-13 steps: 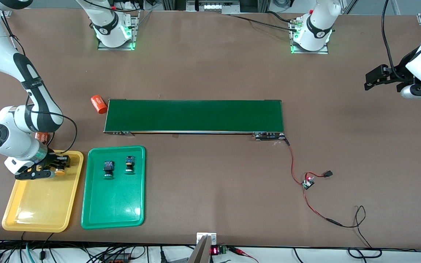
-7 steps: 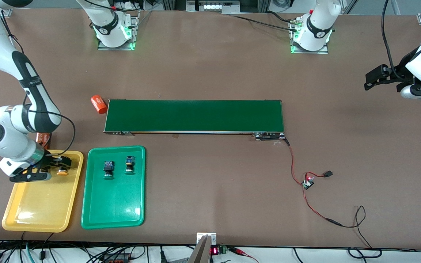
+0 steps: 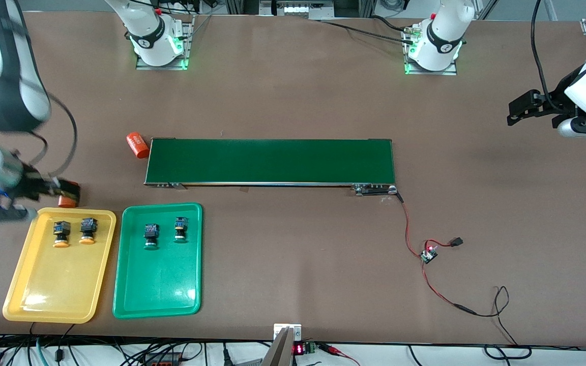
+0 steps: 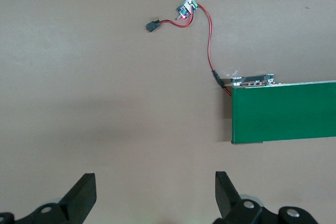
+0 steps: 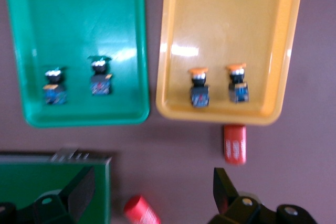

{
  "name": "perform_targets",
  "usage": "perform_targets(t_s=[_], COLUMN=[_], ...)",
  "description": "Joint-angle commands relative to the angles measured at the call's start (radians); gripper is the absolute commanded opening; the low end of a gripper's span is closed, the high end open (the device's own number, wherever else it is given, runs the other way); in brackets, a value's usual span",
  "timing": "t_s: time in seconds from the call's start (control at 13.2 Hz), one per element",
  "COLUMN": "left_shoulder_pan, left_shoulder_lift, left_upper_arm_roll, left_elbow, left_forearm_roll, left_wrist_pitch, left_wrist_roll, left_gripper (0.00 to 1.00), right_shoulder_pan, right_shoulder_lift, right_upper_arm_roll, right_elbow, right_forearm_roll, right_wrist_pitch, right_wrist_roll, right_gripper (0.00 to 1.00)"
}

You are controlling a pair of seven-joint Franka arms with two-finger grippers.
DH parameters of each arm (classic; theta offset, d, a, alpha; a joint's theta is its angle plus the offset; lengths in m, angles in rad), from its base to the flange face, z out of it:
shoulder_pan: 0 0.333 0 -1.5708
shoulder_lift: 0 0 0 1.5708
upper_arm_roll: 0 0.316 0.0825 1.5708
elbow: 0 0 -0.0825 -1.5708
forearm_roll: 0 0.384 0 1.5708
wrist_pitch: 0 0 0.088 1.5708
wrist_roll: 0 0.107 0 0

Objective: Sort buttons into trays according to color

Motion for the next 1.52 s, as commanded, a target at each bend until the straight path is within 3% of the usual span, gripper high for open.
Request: perform_targets(t_s=[0.0, 0.23, 0.46, 0.61, 0.99, 1.44], left_shoulder_pan=[0.003, 0.003, 0.004, 0.004, 0.003, 0.003], left_shoulder_lift=[0.003, 0.003, 0.003, 0.003, 0.003, 0.003], left_upper_arm_roll=[-0.002, -0.003, -0.003, -0.003, -0.003, -0.003], left_elbow=[0.02, 0.02, 0.02, 0.02, 0.022, 0.022], left_forearm_roll=[-0.017, -0.017, -0.017, -0.017, -0.017, -0.017], left_wrist_pitch=[-0.018, -0.018, -0.018, -0.018, -0.018, -0.018], left_wrist_roll=[-0.005, -0.005, -0.005, -0.003, -0.005, -0.005], left_gripper=[1.0, 1.0, 1.0, 1.0, 1.0, 1.0], right_shoulder_pan=[0.039, 0.239, 0.273, 0.362, 0.373, 0.372], right_shoulder_lift=[-0.16, -0.27, -0.307, -0.3, -0.29, -0.268], right_upper_arm_roll=[-0.031, -0.22, -0.28, -0.38, -0.379, -0.38], right_elbow=[-0.045, -0.042, -0.042, -0.045, -0.058, 0.009], right_forearm_roll=[0.074, 0.079, 0.112, 0.119, 0.122, 0.149], right_wrist_pitch=[-0.135, -0.259, -0.336, -0.37, -0.382, -0.48], right_wrist_roll=[0.048, 0.044, 0.029, 0.027, 0.046, 0.082], right_gripper=[1.0, 1.0, 1.0, 1.0, 1.0, 1.0])
